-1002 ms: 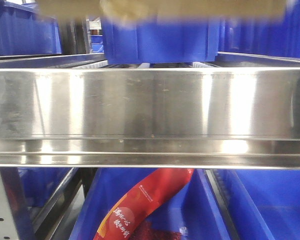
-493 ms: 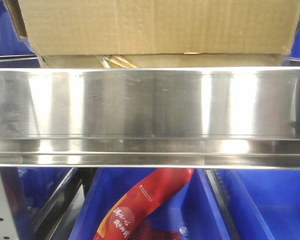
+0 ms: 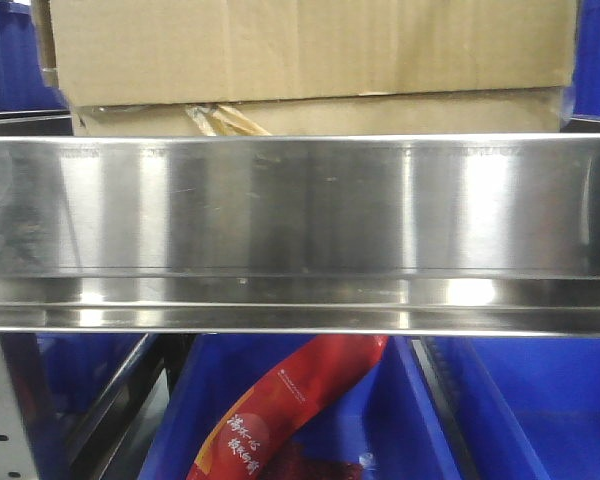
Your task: Stack two boxes on right shelf middle
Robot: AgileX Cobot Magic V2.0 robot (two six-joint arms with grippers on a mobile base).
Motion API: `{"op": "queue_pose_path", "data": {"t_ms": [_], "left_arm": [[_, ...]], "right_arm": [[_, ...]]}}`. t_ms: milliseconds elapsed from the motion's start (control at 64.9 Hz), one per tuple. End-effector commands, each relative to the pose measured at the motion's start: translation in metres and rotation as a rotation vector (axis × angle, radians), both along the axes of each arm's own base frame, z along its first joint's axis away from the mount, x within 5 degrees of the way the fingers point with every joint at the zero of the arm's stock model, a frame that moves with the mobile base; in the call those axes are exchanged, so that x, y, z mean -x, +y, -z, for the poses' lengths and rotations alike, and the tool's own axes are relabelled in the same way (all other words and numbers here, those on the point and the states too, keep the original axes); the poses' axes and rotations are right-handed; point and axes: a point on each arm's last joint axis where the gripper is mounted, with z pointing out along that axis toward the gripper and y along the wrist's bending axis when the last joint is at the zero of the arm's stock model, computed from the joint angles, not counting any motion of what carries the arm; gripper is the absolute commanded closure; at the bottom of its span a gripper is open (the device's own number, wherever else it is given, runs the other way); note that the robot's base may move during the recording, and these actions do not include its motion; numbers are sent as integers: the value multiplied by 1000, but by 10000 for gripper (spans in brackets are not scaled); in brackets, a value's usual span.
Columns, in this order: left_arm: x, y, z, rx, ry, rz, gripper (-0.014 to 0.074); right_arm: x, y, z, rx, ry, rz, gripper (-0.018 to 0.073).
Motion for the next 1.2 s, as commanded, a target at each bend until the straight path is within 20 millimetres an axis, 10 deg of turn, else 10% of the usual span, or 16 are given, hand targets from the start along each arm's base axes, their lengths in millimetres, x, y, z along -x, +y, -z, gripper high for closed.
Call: {"op": "queue_pose_path", "data": {"t_ms": [0, 154, 370, 463, 863, 1187], "left_arm": [[21, 8, -22, 20, -67, -2, 181], [50, 17, -39, 38, -127, -2, 325], [101, 32, -33, 55, -181, -1, 583], [121, 38, -18, 67, -224, -1, 706], [207, 65, 69, 177, -613, 2, 708], [249, 77, 117, 261, -890, 5, 708]], "right_arm": [[16, -6, -15, -4, -70, 2, -5], [45, -12, -20, -15, -111, 4, 186], [84, -23, 2, -29, -189, 17, 732], [100, -28, 15, -31, -244, 23, 717], [159, -45, 71, 3, -529, 28, 721], [167, -49, 88, -1, -588, 44, 721]]}}
